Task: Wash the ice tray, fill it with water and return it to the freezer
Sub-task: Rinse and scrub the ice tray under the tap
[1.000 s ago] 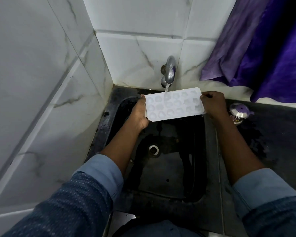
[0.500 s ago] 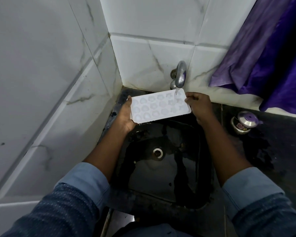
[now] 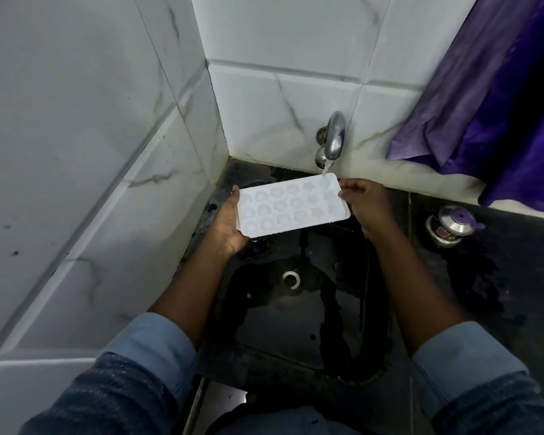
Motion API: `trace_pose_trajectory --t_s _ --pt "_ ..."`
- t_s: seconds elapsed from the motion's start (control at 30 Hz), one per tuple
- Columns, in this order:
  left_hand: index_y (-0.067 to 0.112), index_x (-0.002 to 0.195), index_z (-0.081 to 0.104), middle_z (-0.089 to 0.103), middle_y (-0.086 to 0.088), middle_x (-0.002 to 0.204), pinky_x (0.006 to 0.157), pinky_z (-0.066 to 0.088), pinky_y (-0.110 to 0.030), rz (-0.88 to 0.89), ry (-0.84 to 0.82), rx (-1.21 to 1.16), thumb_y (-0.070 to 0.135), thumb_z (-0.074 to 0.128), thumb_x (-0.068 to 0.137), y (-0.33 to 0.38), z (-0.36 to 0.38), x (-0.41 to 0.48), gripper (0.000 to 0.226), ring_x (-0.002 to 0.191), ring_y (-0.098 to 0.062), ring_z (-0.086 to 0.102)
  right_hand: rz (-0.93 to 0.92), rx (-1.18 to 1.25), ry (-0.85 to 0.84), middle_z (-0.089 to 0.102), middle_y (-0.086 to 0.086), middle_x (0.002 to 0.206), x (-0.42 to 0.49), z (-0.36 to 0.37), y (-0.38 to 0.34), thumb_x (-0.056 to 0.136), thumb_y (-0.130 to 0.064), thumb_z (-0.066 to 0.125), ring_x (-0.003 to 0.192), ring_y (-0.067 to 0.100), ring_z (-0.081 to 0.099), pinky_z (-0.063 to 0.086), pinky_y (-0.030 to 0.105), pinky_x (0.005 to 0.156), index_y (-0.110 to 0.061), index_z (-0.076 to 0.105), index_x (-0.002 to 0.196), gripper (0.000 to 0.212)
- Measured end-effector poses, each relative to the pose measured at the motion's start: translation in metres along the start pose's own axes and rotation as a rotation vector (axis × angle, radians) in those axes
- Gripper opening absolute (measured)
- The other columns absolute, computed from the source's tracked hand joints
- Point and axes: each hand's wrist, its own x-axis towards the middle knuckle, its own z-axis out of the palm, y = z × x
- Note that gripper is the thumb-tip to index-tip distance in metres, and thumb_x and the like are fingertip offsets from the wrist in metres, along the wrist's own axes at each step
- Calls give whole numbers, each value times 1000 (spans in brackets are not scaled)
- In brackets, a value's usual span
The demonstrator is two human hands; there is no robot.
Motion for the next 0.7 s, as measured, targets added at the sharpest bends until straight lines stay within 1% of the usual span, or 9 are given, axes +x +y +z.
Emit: trace_pose_trajectory --t_s 0.07,0.17,0.2,0.27,0.33,0.4,0.53,0.6,0.7 --pt "8 142 64 69 -20 137 108 51 -60 -21 14 -1 63 45 106 -7 9 -1 69 127 -40 67 -2 -17 29 75 -1 92 -3 -8 2 93 6 60 72 3 69 55 17 66 -9 75 101 23" --pt "8 127 71 75 -18 125 101 55 -56 -44 11 -12 61 44 107 -15 28 -4 63 114 -38 73 10 -24 103 75 5 97 -5 -21 9 90 6 59 83 15 68 55 28 76 -8 75 99 23" --pt "9 121 73 78 -17 119 96 57 -54 -51 4 -10 60 42 108 -17 36 -5 61 106 -36 76 16 -21 129 75 5 97 -6 -25 9 90 6 59 84 16 68 55 28 76 -7 75 100 22" --pt "10 116 73 80 -16 112 88 59 -51 -69 -5 -4 59 40 109 -23 49 -6 60 96 -34 79 21 -17 169 74 0 90 -6 -36 11 90 5 60 77 11 66 54 22 67 -9 74 95 21" --pt "9 123 71 78 -17 120 85 60 -50 -80 -7 0 58 41 109 -28 60 -4 60 98 -34 78 22 -11 201 73 -3 87 -6 -46 12 90 4 62 72 6 64 52 17 63 -10 74 93 19" --pt "7 131 68 73 -20 130 85 60 -50 -97 -23 10 59 42 108 -31 71 -2 62 103 -35 76 20 -1 233 74 -1 90 -3 -57 15 89 3 64 75 7 64 52 22 69 -10 76 95 19" --pt "7 120 72 72 -19 130 92 59 -51 -105 -57 39 58 44 108 -33 89 -2 59 102 -34 76 -7 -24 261 73 -2 89 4 -68 17 87 5 64 76 7 63 51 20 71 -10 76 98 22" --pt "7 118 72 73 -20 129 93 59 -51 -108 -60 49 58 44 108 -33 93 -1 59 102 -34 77 -41 -57 264 73 0 88 6 -71 16 85 5 66 78 10 63 51 24 75 -11 76 96 22" --pt "7 120 72 77 -18 123 95 59 -51 -112 -59 53 60 44 107 -32 93 -2 60 105 -34 76 -75 -146 241 75 3 98 9 -71 19 86 1 69 87 14 65 56 35 91 -12 77 104 24"
